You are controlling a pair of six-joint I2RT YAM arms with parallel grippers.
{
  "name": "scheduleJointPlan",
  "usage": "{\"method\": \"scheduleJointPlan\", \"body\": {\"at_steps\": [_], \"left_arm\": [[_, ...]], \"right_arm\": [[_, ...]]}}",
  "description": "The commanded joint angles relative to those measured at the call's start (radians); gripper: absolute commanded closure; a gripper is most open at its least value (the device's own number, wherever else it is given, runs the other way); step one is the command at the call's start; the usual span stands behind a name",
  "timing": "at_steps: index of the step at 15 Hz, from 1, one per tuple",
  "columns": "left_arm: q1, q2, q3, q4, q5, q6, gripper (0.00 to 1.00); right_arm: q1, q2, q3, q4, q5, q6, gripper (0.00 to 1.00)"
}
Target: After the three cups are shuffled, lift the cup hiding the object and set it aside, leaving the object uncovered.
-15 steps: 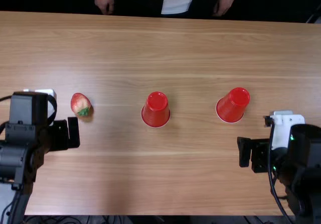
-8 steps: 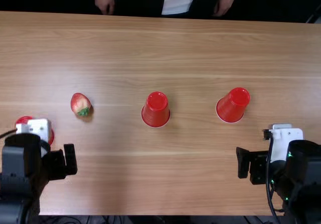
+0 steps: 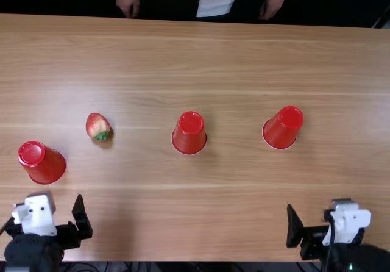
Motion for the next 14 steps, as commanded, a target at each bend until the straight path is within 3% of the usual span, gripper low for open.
{"method": "scheduleJointPlan", "body": {"at_steps": [1, 4, 9, 12, 14], "left_arm": [[0.003, -0.126, -0.061, 0.014, 0.0, -0.005, 0.0], [-0.007, -0.217, -0.167, 0.025, 0.002, 0.0, 0.0], [-0.03, -0.229, -0.291, 0.246, -0.002, 0.006, 0.0], [-0.03, -0.229, -0.345, 0.386, -0.002, 0.011, 0.0], [-0.031, -0.229, -0.414, 0.536, 0.0, 0.052, 0.0]], "right_arm": [[-0.001, -0.129, -0.078, 0.023, 0.006, 0.006, 0.0], [-0.06, -0.265, -0.182, 0.058, 0.052, 0.003, 0.0], [-0.06, -0.265, -0.192, 0.111, 0.056, -0.006, 0.0], [-0.061, -0.265, -0.262, 0.374, 0.052, -0.012, 0.0], [-0.06, -0.265, -0.337, 0.575, 0.047, -0.012, 0.0]]}}
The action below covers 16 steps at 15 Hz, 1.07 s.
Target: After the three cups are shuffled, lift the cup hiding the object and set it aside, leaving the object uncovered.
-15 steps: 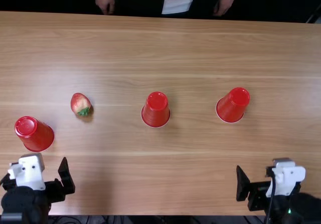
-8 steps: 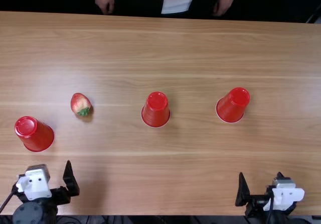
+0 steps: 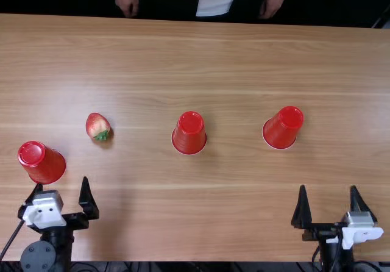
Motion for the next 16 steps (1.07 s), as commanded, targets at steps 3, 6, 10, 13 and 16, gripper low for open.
{"method": "scheduleJointPlan", "body": {"at_steps": [3, 6, 10, 13, 16], "left_arm": [[-0.009, -0.016, -0.123, 0.139, 0.0, 0.129, 0.0], [-0.009, -0.016, -0.158, 0.23, 0.0, 0.153, 0.0], [-0.04, -0.016, -0.16, 0.158, 0.0, 0.153, 0.0], [-0.041, -0.016, -0.158, 0.154, -0.008, 0.153, 0.0], [-0.041, -0.016, -0.158, 0.154, -0.008, 0.153, 0.0]], "right_arm": [[-0.006, -0.006, -0.189, 0.226, 0.0, 0.002, 0.0], [-0.006, -0.006, -0.341, 0.386, -0.01, 0.0, 0.0], [-0.006, -0.006, -0.368, 0.395, -0.006, 0.0, 0.0], [-0.005, -0.006, -0.367, 0.395, -0.006, 0.0, 0.0], [-0.005, -0.006, -0.367, 0.395, -0.004, 0.0, 0.0]]}}
